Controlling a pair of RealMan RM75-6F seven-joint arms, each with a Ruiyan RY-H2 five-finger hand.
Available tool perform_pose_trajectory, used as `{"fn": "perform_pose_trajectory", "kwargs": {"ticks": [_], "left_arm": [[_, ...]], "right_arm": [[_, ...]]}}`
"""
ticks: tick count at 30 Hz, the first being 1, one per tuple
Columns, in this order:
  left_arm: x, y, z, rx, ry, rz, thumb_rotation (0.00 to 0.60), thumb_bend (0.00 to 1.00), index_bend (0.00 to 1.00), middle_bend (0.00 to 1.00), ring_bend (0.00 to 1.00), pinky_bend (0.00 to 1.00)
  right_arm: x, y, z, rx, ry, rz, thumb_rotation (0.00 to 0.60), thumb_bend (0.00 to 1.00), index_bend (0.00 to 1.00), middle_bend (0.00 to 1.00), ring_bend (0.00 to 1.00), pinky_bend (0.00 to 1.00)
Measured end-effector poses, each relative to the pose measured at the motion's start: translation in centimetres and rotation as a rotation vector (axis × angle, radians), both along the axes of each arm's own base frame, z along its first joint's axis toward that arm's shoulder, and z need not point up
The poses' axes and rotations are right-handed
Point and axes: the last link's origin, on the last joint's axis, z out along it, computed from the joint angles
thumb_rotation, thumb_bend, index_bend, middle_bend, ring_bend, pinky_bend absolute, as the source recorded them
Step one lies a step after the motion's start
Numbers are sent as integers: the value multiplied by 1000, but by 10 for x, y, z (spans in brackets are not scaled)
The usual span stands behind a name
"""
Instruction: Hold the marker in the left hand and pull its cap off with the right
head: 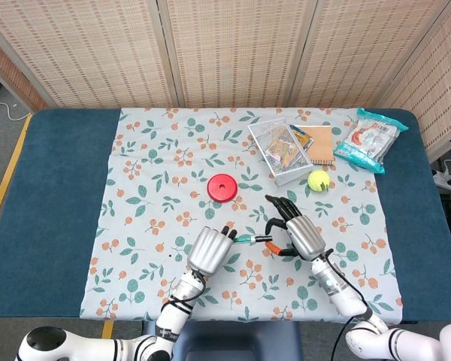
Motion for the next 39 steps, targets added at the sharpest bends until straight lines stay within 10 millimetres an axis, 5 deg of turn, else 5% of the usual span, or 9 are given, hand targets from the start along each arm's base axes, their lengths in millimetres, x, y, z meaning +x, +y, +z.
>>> {"fn": "perform_pose_trajectory", "kwargs": {"ticks": [9, 18, 39], "left_arm": [[1, 0, 3, 3, -10, -4, 600, 552, 841, 886, 857, 1000], [2, 1, 6, 8, -24, -6, 600, 583, 858, 899, 857, 1000], [-1, 7, 12, 28, -35, -10, 600, 633, 876, 913, 857, 1000]], "right_arm": [[4, -1, -2, -19, -5, 4, 600, 283, 838, 117, 0, 0], [8, -1, 0, -24, -9, -6, 600, 347, 989, 214, 0, 0], [-1, -6, 11, -57, 44, -39, 600, 386, 1000, 263, 0, 0]]}}
